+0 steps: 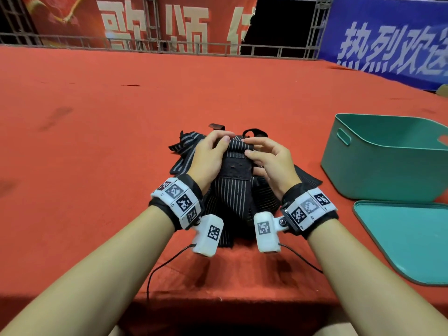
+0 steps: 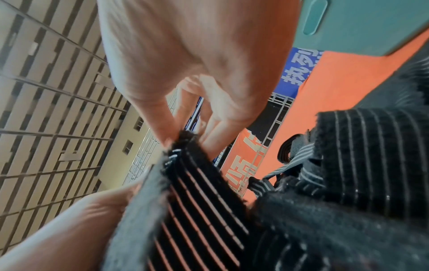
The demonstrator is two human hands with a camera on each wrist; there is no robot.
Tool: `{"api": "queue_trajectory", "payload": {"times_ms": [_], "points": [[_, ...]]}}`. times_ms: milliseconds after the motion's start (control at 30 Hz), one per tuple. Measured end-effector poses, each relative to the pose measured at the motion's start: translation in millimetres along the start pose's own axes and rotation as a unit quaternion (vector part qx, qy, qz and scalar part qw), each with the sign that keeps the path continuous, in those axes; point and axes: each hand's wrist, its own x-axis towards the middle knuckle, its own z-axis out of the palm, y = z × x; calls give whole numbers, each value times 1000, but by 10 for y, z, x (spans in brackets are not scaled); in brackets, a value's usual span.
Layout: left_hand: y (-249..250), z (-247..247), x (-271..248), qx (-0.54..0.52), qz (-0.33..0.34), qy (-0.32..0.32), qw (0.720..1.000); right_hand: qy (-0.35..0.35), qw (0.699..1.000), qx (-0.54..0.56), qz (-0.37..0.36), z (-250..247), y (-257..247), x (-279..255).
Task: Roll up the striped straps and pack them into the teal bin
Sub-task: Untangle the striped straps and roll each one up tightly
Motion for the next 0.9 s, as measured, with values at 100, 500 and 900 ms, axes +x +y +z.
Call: {"api": "queue_trajectory", "payload": {"times_ms": [100, 500, 900], "points": [[13, 12, -11, -5, -12, -13, 1000, -1, 998, 35, 45, 50, -27, -4], [104, 16, -46, -80, -16, -6, 997, -19, 997, -69, 7, 319, -108, 71], [60, -4, -2, 18, -136, -56, 989, -8, 992, -94, -90, 91, 66, -29]]}}
